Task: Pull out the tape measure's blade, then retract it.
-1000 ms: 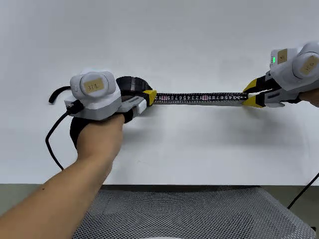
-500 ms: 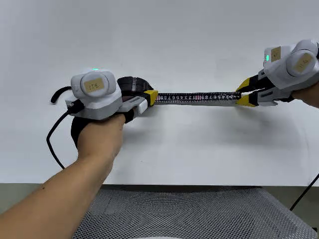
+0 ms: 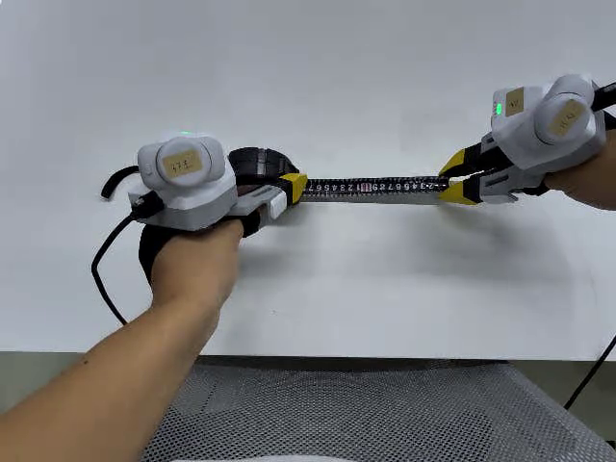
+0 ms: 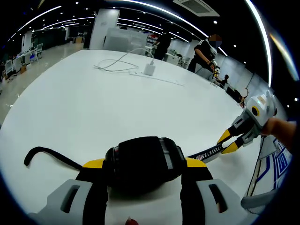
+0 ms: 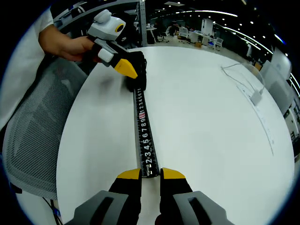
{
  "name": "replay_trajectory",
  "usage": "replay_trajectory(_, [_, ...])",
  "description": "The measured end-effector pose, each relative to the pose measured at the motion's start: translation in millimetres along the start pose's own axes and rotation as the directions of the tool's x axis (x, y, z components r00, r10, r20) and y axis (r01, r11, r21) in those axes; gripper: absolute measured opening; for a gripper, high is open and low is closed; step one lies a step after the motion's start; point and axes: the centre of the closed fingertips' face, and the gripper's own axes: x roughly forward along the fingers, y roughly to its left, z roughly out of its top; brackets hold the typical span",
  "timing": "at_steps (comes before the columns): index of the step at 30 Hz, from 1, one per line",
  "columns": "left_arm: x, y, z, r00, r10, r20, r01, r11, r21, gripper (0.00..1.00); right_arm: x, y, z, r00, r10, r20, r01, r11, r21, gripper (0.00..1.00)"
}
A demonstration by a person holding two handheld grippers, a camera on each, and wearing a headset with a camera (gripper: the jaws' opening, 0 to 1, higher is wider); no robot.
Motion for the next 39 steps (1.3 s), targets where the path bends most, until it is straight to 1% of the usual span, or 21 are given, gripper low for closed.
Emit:
replay_trajectory(6, [-0.2, -0.3, 0.2, 1.0000, -0.005, 0.004, 0.005, 1.000, -0.008, 0.59, 3.3, 1.4, 8.6, 0.9999, 0.003, 0.017, -0.003, 1.000, 0.001, 0.11])
replay_trajectory(15, [-0.2, -0.7, 0.3, 1.0000, -0.009, 0.005, 0.009, 1.000, -0.012, 0.59, 8.0, 2.8, 16.8, 0.9995, 0.009, 0.031, -0.009, 1.000, 0.002, 0.11])
replay_trajectory(29, [-0.3, 0.2, 1.2, 0.9998, -0.016, 0.007, 0.017, 1.000, -0.016, 0.59, 21.2, 4.6, 34.5, 0.9978, 0.022, 0.062, -0.023, 1.000, 0.015, 0.11])
replay_trajectory(32, [-0.3, 0.5, 1.5, 0.9998, -0.019, 0.009, 0.019, 1.000, -0.020, 0.59, 23.9, 5.2, 41.1, 0.9960, 0.029, 0.085, -0.031, 0.999, 0.028, 0.11])
replay_trajectory(39, [-0.2, 0.9, 1.3, 0.9997, -0.021, 0.010, 0.021, 1.000, -0.021, 0.59, 30.3, 6.8, 48.1, 0.9940, 0.035, 0.103, -0.038, 0.999, 0.034, 0.11])
